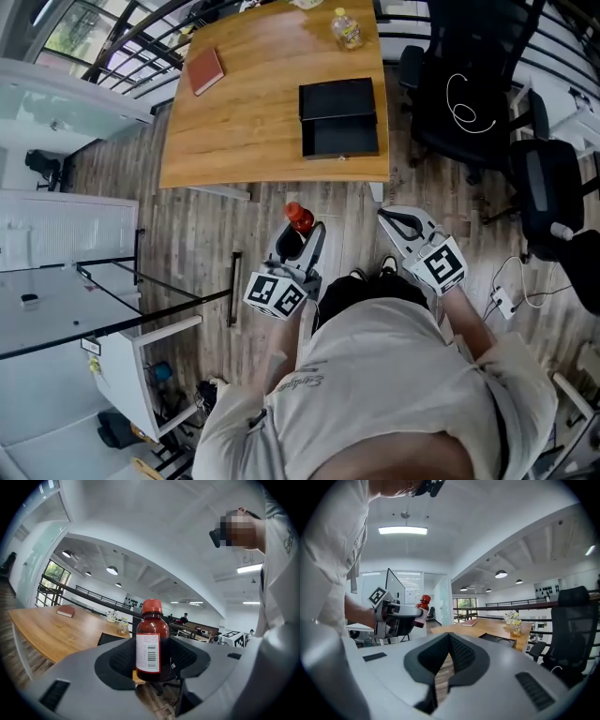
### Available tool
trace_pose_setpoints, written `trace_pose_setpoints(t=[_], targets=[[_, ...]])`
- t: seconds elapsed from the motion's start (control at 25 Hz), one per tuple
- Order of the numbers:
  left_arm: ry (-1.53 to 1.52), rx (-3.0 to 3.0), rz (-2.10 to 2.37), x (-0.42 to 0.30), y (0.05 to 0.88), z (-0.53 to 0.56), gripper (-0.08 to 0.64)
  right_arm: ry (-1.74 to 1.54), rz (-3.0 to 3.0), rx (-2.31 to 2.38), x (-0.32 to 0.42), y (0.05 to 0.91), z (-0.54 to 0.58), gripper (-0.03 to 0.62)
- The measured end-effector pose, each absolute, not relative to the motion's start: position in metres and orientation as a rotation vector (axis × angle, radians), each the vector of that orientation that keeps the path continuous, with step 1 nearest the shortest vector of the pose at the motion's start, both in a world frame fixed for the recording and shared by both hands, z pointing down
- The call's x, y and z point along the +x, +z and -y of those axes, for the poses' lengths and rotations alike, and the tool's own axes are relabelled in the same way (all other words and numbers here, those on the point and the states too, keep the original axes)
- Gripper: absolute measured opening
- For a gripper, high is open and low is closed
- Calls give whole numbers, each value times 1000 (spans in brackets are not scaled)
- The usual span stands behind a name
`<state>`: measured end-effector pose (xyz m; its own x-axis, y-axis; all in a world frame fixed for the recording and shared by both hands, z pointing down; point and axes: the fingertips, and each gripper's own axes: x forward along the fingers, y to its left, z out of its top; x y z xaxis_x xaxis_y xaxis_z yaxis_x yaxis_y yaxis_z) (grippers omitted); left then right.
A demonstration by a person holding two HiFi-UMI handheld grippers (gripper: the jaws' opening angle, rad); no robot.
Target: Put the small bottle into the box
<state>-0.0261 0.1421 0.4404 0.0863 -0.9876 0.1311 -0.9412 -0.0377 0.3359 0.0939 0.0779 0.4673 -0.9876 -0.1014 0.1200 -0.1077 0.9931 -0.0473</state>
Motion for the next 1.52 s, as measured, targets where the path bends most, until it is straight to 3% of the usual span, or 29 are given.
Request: trace_pose_setpoints(t=[0.76,1.52], targets=[[-218,2176,1844,-119,436,-62,225,4,2996,207,-6,444,-11,-6],[-209,2382,1556,-219,443,-7,225,43,2935,605,-92,427,40,-6]])
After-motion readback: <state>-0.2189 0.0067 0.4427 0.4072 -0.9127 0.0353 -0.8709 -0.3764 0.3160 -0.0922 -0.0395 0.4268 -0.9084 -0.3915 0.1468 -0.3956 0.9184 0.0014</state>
